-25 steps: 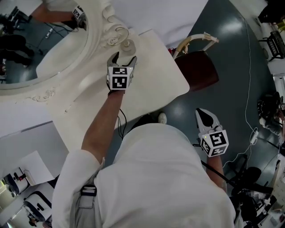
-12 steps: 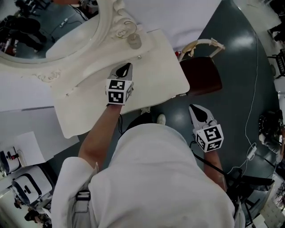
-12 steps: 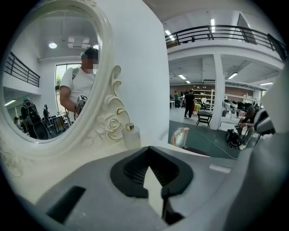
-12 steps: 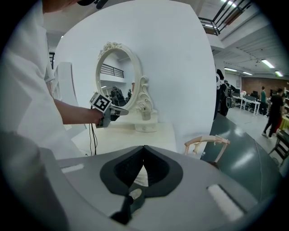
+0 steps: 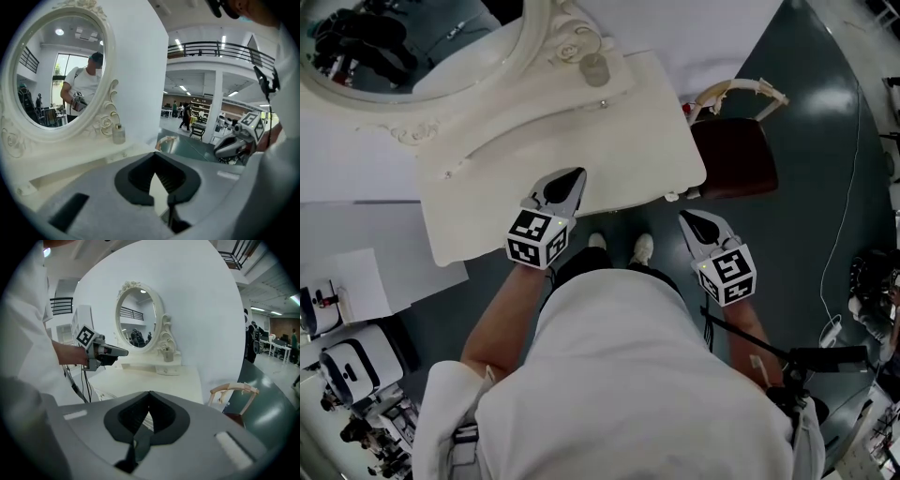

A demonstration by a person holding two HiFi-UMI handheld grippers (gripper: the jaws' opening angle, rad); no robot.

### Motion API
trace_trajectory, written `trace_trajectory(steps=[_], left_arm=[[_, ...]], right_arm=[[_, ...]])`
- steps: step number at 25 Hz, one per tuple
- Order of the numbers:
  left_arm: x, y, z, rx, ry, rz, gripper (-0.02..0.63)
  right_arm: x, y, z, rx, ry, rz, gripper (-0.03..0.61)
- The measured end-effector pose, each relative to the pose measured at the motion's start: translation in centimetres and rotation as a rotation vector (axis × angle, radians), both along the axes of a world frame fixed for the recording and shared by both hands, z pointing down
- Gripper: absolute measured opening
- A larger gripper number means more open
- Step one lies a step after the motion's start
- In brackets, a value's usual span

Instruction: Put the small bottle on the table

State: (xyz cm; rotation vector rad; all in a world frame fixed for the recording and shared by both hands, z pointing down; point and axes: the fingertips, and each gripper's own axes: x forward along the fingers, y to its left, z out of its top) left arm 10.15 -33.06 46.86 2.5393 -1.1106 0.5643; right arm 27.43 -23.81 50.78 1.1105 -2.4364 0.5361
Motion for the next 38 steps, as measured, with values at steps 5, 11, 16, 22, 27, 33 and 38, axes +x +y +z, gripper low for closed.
trace_trajectory(steps=[5,11,16,22,27,33,38], left_arm=[[0.4,4.4,-1.2,-0.015,0.045,0.107,0.003],[-1.9,9.2,-2.7,-0.036,0.113,0.185,0.003],[-6.4,13.2,-3.5,-0.044,0.149,0.204,0.003],[-12.5,17.6,-3.7,-0.045,0.160,0.184,0.003],[-16.3,21.3,-3.9,-0.039,0.178,0.173,0.003],[-19.9,26.3,-3.4,-0.022,0.145,0.203,0.003],[-22.7,29.7,-2.8,-0.020,0.155,0.188,0.003]], right_arm=[[-2.5,-0.3,-1.2,0.032,0.009,-0.045,0.000],[-7.9,0.7,-1.9,0.033,0.044,-0.110,0.000],[-14.0,2.8,-2.8,0.041,0.060,-0.162,0.001],[-19.5,6.2,-3.5,0.052,0.087,-0.192,0.000],[-22.6,9.6,-4.0,0.056,0.112,-0.189,0.000],[-26.6,14.4,-3.8,0.064,0.124,-0.191,0.000],[-29.5,17.9,-3.1,0.075,0.123,-0.211,0.000]])
